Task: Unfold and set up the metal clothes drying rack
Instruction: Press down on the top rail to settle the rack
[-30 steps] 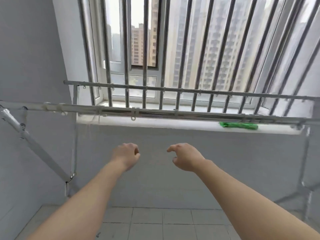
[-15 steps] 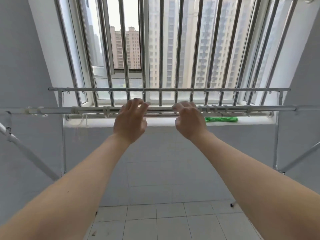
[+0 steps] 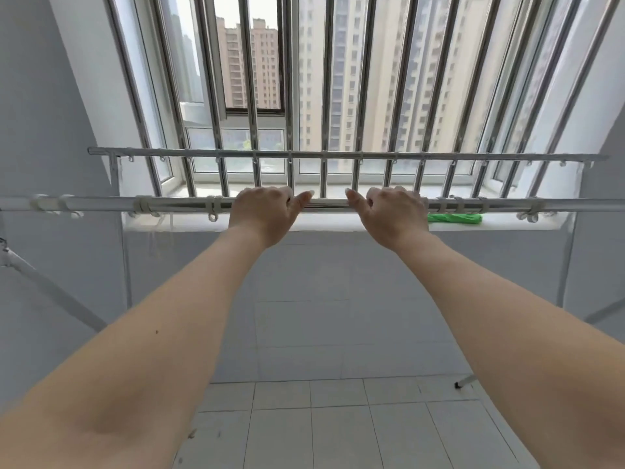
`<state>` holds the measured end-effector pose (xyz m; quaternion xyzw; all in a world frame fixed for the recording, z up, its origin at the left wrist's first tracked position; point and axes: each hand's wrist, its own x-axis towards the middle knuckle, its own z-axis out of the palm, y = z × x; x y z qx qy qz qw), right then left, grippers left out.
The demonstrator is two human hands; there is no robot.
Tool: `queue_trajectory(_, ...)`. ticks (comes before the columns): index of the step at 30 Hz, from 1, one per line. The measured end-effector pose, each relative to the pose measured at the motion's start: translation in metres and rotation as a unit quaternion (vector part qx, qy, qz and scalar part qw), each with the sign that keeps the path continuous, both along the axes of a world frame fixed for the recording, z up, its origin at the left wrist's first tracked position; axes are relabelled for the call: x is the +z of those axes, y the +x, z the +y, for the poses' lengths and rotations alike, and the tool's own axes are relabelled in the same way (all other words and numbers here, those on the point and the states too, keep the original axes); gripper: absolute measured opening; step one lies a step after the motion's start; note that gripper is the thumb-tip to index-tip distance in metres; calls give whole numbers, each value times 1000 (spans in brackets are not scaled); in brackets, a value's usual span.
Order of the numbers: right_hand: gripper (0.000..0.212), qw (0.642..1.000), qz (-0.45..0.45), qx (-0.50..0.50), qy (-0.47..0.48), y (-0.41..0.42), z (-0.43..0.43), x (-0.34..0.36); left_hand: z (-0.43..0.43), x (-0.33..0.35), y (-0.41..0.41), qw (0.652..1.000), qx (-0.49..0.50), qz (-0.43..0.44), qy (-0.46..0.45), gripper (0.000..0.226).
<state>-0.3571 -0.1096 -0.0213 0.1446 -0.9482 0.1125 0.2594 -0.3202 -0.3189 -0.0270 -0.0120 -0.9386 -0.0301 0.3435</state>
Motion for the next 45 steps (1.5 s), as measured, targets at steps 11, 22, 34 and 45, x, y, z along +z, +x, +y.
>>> queue_trajectory(11, 60, 997, 77, -24, -20, -8, -15, -23, -7, -11, -7, 999, -8, 32, -6, 55)
queue_trajectory(22, 60, 1000, -13, 16, -17, -7, -7, -14, -10, -2, -7, 999, -14, -43, -20, 54)
queue_trajectory(34, 75, 991, -122, 8, 61, 5, -15, 12, -25, 16, -1, 989, 28, -137, -45, 65)
queue_trajectory(45, 71, 989, -132, -18, 68, 12, -10, 21, -31, 28, 11, 990, 38, -138, 18, 66)
